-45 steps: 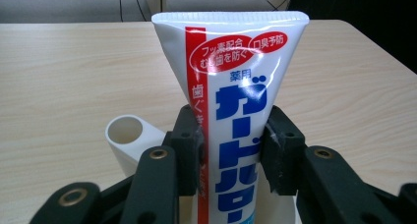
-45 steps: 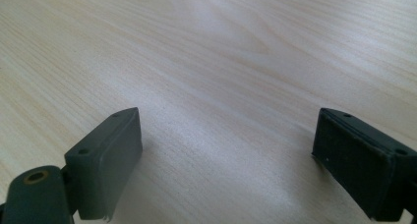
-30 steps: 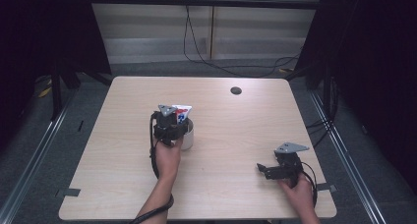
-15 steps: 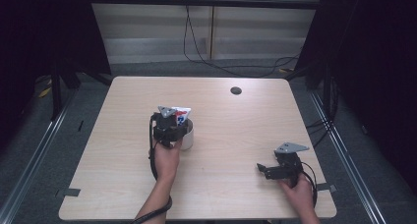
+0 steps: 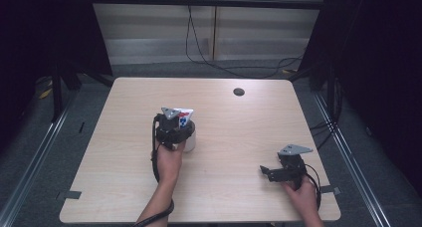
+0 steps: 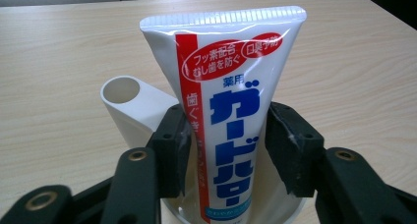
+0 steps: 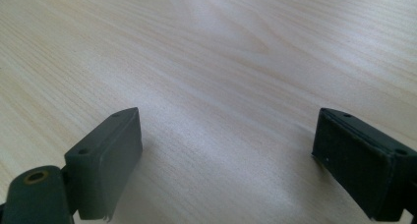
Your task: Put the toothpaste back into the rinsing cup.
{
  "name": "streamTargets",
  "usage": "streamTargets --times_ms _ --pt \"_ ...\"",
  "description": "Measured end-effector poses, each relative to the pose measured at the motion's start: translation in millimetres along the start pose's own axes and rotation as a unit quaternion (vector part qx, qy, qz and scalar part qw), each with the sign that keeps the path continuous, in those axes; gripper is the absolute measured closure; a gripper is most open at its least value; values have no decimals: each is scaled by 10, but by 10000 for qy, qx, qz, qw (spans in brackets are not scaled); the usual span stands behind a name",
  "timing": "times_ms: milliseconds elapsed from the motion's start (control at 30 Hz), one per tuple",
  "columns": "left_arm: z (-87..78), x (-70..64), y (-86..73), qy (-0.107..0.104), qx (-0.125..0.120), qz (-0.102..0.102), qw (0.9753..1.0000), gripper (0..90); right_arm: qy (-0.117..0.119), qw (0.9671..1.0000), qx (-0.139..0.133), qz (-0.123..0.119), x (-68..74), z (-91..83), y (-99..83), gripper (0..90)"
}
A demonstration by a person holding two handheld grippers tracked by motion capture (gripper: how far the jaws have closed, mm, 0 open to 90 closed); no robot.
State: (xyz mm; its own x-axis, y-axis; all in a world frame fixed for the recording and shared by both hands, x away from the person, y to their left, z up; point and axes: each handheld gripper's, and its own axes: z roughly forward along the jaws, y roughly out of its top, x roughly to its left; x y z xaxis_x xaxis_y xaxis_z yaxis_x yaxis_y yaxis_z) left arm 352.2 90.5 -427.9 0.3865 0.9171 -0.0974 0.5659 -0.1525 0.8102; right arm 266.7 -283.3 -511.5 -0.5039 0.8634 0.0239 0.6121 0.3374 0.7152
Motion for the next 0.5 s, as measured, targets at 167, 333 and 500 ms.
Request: streamTargets --times_ms 167,333,500 --pt "-17 18 18 -17 -6 -43 10000 482 0 10000 1 8 1 0 0 107" --pt "-31 37 38 -20 -10 -100 9999 467 -1 10000 -2 0 0 0 0 107" --pt "-51 58 65 -54 -13 -116 9999 448 0 10000 0 1 0 0 0 107"
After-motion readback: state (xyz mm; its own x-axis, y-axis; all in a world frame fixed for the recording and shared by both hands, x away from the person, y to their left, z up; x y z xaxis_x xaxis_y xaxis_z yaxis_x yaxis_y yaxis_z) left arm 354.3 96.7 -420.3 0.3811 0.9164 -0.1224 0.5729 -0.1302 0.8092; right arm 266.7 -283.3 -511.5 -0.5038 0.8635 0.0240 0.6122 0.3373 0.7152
